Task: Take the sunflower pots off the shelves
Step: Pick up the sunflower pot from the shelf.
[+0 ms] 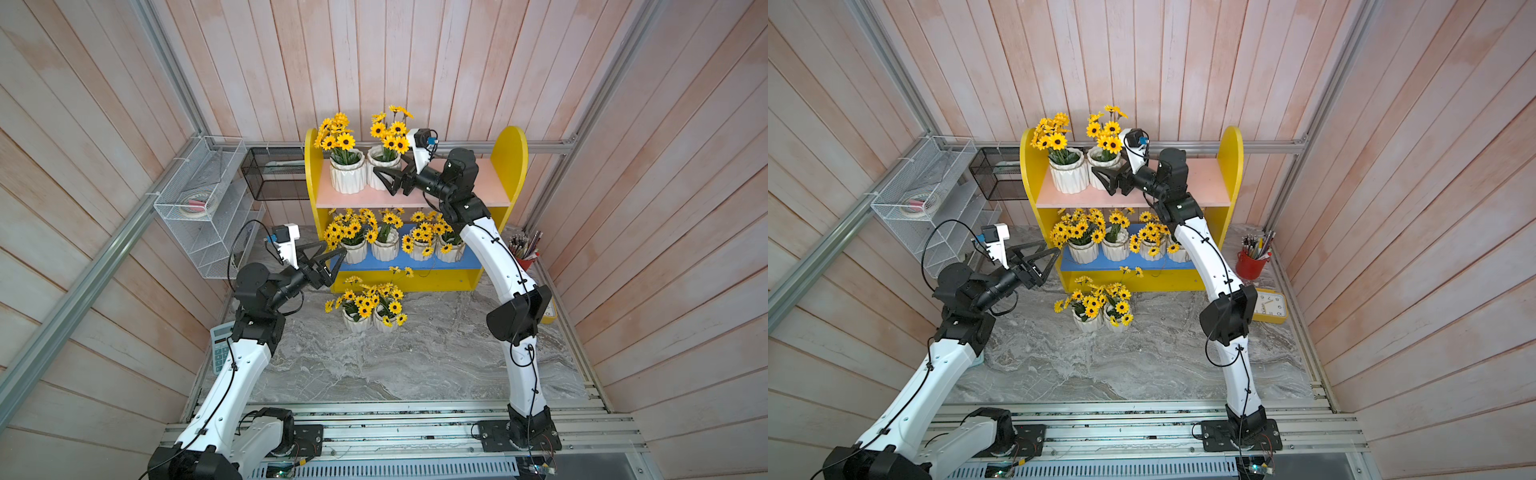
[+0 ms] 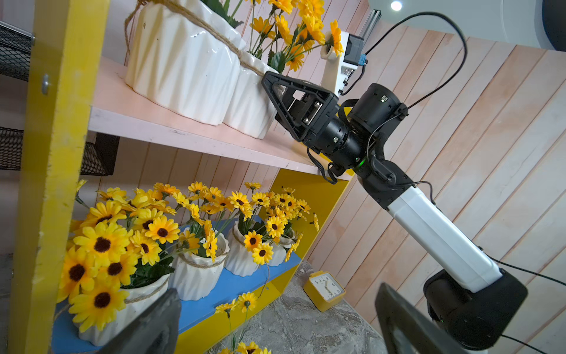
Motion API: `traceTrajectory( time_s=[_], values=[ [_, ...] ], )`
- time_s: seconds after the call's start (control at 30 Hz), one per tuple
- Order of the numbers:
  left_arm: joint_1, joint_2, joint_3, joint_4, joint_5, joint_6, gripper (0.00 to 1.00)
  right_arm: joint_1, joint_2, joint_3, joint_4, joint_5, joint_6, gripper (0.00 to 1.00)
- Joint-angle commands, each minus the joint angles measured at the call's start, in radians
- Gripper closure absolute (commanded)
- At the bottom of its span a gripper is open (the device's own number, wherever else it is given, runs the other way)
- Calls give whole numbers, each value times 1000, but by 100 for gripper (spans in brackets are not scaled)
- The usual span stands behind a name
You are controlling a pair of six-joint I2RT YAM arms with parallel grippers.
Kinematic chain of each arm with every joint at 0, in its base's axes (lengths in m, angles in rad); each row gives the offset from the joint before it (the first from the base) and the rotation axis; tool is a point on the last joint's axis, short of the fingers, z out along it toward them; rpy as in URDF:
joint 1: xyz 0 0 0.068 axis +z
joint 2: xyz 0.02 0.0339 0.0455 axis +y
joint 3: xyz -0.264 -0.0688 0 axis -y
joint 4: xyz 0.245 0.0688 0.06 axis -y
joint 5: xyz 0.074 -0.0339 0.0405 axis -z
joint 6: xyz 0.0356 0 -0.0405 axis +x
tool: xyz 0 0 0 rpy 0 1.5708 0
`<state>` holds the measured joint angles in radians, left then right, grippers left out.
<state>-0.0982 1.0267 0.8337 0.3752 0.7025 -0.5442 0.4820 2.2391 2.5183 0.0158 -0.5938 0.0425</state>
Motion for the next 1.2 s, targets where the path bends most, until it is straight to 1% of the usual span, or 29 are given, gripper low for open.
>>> traceTrajectory(
  time_s=[0.0,0.23,0.4,0.63,0.8,0.97,1.03,1.1,1.17],
  values=[
    [6,3,-14,17,13,-3,0,29,66,-6,-8,40,-39,2],
    [6,-2,-13,13,12,4,0,23,81,-5,17,27,11,2],
    [5,1,-13,14,15,3,0,23,85,-6,-6,34,26,3],
    [6,-1,-14,15,17,3,0,24,86,-10,-46,65,28,15],
    [6,-2,-13,15,17,4,0,24,63,-40,-45,69,11,18],
    [6,-2,-13,16,17,7,0,23,39,-58,-53,97,-12,26],
    [6,-4,-14,15,15,7,0,18,25,-82,-57,110,-20,29],
    [6,-5,-16,16,14,7,0,6,1,-120,-40,112,0,33],
    [6,-2,-14,17,17,4,0,-7,-25,-163,-15,118,16,35]
  ],
)
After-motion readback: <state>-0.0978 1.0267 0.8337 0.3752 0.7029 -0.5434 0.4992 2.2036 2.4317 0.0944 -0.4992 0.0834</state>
